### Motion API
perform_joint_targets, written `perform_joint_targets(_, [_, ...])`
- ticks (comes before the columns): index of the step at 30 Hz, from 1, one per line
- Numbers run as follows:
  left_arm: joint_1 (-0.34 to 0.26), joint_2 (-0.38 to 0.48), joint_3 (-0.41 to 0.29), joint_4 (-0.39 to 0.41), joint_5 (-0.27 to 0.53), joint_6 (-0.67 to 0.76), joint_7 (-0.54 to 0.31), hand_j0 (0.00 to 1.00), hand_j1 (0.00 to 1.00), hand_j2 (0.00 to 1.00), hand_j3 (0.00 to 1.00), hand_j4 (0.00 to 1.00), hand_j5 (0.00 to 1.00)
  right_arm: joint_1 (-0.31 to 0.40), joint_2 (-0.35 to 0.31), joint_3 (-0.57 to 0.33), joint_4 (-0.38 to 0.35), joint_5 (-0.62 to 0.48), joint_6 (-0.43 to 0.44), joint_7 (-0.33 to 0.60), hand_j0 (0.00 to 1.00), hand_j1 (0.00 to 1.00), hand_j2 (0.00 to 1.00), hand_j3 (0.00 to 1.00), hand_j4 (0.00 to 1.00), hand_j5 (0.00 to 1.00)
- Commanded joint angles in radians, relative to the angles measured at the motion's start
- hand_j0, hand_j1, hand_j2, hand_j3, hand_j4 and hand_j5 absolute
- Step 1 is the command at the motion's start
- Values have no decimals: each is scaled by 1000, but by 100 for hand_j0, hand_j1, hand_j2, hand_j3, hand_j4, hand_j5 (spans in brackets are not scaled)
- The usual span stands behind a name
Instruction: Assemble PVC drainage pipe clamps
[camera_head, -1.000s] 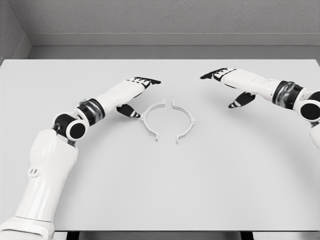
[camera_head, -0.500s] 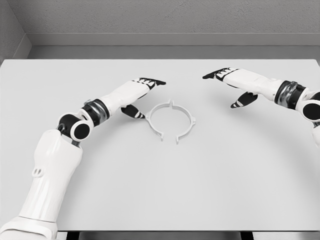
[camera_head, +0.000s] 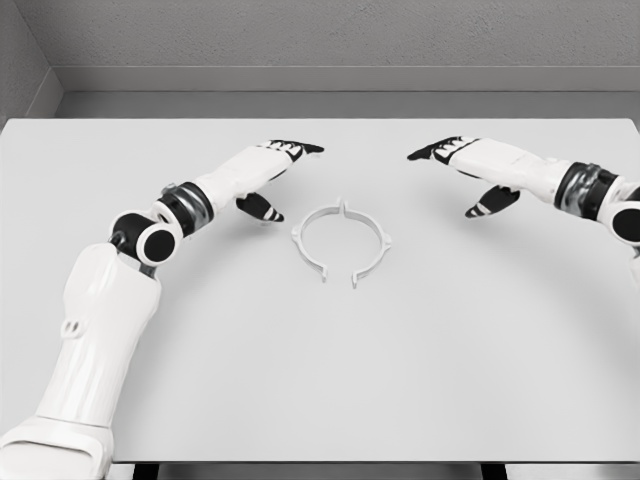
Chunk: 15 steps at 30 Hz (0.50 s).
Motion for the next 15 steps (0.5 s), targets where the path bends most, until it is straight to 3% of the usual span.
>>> perform_joint_targets(1, [0, -5, -3, 21, 5, 2, 1, 100, 100, 100, 100, 100, 100, 0, -5, -1, -3, -5, 2, 1, 100, 100, 100, 100, 100, 100])
perform_joint_targets(15, [-5, -28, -29, 23, 5, -2, 1, 100, 100, 100, 100, 100, 100, 2, -5, -1, -5, -5, 2, 2, 100, 100, 100, 100, 100, 100])
